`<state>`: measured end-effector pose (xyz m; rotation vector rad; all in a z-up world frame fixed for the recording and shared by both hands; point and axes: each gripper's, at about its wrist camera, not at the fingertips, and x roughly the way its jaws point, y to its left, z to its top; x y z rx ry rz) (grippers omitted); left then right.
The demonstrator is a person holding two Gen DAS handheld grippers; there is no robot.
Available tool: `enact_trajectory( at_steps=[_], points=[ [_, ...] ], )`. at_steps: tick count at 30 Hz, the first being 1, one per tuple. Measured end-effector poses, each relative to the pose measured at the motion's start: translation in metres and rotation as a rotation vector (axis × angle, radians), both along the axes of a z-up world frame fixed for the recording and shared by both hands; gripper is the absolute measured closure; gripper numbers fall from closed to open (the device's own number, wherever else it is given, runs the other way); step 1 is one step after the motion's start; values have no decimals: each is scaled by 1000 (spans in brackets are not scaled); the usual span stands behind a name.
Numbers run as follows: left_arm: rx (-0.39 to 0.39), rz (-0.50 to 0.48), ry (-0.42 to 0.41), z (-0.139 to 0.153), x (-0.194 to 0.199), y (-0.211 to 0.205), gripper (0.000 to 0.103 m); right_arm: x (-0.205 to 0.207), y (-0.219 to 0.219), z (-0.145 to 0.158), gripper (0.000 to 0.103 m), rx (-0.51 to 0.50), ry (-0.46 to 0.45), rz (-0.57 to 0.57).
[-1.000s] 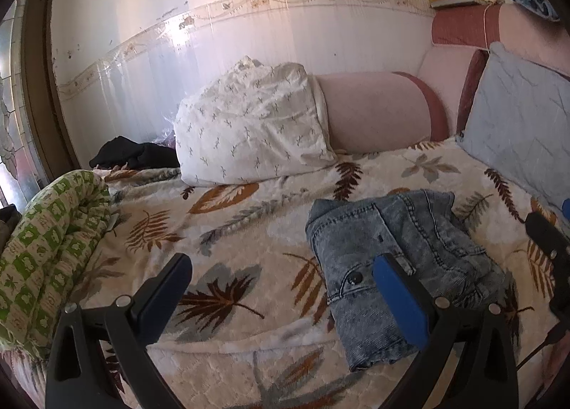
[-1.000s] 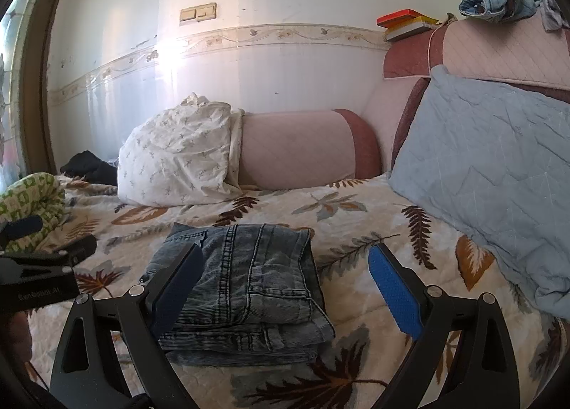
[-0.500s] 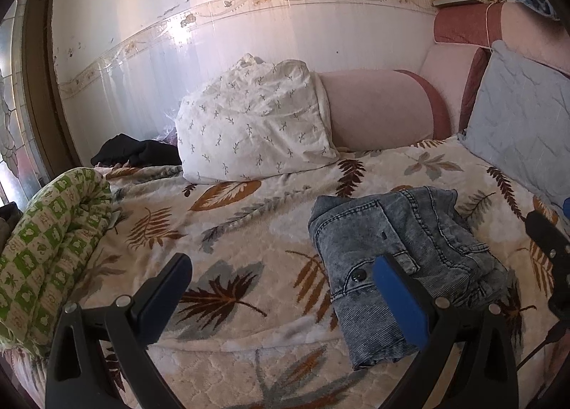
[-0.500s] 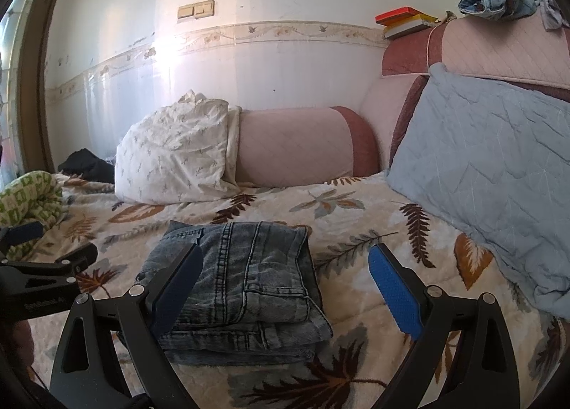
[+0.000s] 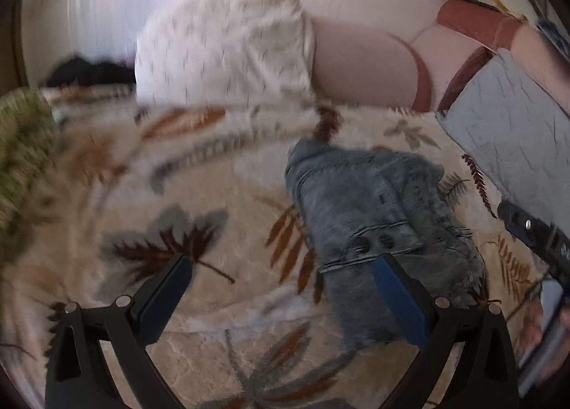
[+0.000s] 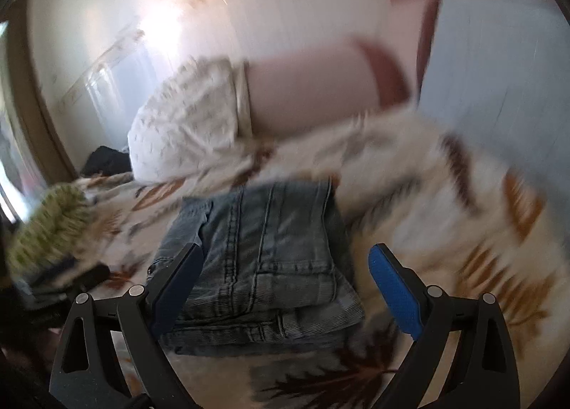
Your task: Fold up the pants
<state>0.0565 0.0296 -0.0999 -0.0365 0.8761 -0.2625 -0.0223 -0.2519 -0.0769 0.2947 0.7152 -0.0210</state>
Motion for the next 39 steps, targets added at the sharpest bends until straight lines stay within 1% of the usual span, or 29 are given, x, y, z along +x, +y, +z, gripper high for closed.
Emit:
enact_trajectory(
  at_steps=[1, 4, 5, 7, 10, 13, 15, 16, 17, 18, 20, 21, 23, 25, 27, 29, 31, 32, 33, 34, 35, 36, 37, 38, 39],
  points=[
    [-9, 17, 25, -6, 7, 6, 0, 10, -9, -4, 8, 37, 24, 2],
    [-27, 48, 74, -18, 23, 16, 0, 33, -30, -9, 8, 61, 44, -20],
    [-31, 41, 89, -21, 26, 17, 0, 40, -37, -13, 8, 83, 61, -14],
    [-44, 3, 114, -25, 34, 13, 0, 58, -51, -25, 8, 147, 131, -6],
    [-113, -74, 169, -32, 44, 0, 0, 75, -60, -41, 8, 198, 209, 13],
    [-200, -122, 211, -39, 54, -12, 0, 88, -64, -57, 8, 251, 276, 49],
    [-260, -154, 237, -40, 60, -15, 0, 95, -66, -69, 8, 320, 324, 63],
    [-271, -170, 245, -41, 61, -18, 0, 97, -66, -74, 8, 354, 351, 73],
    [-265, -180, 252, -43, 61, -22, 0, 98, -65, -80, 8, 392, 387, 90],
    [-258, -190, 258, -45, 60, -25, 0, 98, -63, -83, 8, 405, 406, 99],
    [-281, -223, 283, -49, 58, -32, 0, 98, -59, -81, 7, 388, 412, 116],
    [-289, -235, 295, -50, 57, -35, 0, 98, -57, -82, 7, 416, 430, 140],
    [-283, -256, 299, -51, 53, -43, 0, 97, -55, -86, 6, 494, 459, 166],
    [-282, -275, 304, -53, 51, -47, 0, 95, -50, -88, 6, 510, 469, 188],
    [-301, -280, 320, -56, 50, -49, 0, 94, -49, -88, 6, 533, 458, 188],
    [-310, -289, 324, -57, 50, -53, 5, 94, -49, -90, 8, 577, 449, 198],
    [-331, -313, 325, -56, 48, -55, 21, 92, -45, -90, 12, 568, 448, 200],
    [-336, -321, 321, -54, 46, -55, 22, 92, -43, -90, 14, 563, 449, 202],
    [-334, -323, 310, -52, 45, -54, 26, 92, -41, -90, 17, 556, 448, 202],
    [-335, -326, 303, -51, 44, -53, 30, 91, -39, -89, 23, 548, 447, 200],
    [-336, -324, 299, -50, 44, -53, 32, 91, -39, -88, 27, 544, 445, 196],
    [-344, -320, 295, -49, 44, -51, 37, 89, -39, -88, 36, 540, 444, 188],
    [-349, -319, 292, -48, 44, -50, 40, 90, -38, -88, 41, 537, 446, 186],
    [-350, -320, 286, -47, 44, -48, 43, 91, -37, -87, 43, 533, 444, 185],
    [-349, -320, 279, -44, 44, -47, 46, 91, -35, -86, 47, 519, 441, 185]
  ],
)
